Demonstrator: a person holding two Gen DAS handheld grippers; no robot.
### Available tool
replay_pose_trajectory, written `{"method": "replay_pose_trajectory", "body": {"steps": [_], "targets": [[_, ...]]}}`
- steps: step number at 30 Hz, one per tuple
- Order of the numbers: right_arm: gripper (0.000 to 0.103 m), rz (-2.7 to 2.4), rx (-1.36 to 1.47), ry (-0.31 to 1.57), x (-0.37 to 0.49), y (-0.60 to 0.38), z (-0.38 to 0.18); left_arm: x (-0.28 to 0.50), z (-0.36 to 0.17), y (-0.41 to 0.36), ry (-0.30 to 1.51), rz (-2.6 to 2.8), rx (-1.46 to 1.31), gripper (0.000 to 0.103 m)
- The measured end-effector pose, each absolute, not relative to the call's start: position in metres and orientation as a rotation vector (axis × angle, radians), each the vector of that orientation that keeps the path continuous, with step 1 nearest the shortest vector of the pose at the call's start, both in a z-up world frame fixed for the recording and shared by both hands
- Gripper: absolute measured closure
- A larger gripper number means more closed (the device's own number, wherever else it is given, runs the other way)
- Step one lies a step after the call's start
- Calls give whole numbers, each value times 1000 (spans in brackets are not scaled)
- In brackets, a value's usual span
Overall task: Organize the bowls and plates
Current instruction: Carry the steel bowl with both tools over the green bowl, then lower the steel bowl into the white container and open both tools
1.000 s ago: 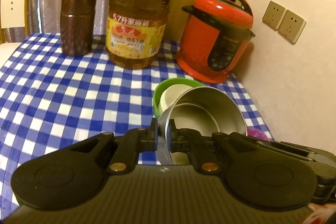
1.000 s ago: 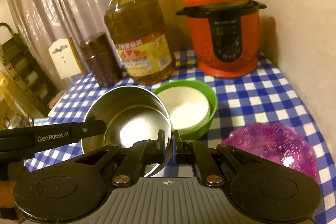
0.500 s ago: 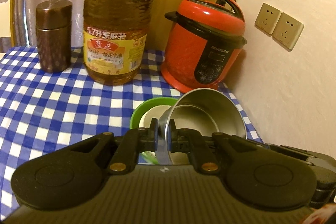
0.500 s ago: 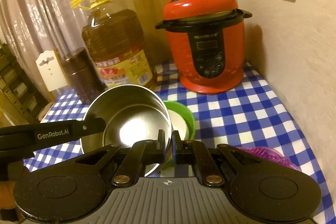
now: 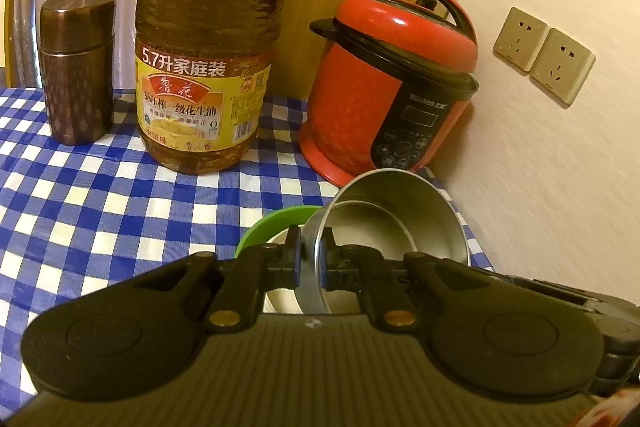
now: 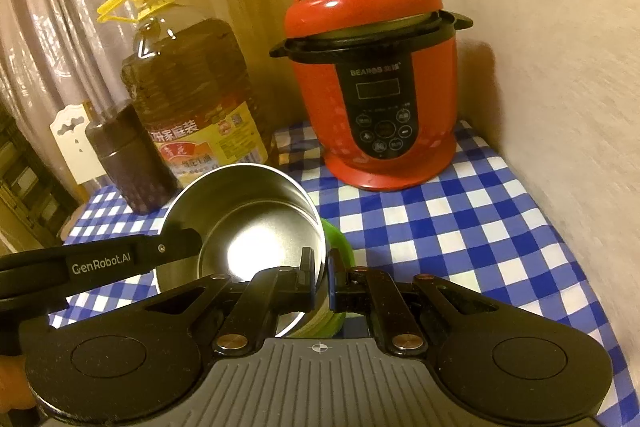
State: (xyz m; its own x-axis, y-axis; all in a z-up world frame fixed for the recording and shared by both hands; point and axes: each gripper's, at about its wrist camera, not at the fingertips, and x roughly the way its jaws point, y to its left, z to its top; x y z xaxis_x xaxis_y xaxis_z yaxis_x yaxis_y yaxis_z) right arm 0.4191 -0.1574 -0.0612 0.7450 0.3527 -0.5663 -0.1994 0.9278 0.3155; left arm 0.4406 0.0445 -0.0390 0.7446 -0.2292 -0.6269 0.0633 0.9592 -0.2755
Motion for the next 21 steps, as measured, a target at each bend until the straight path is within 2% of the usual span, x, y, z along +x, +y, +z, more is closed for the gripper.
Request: {"method": "replay_pose_trajectory", "body": {"steps": [21], "targets": [[100,299,221,725,453,-147,-86,459,-65,51,825,-132,-251,94]]}}
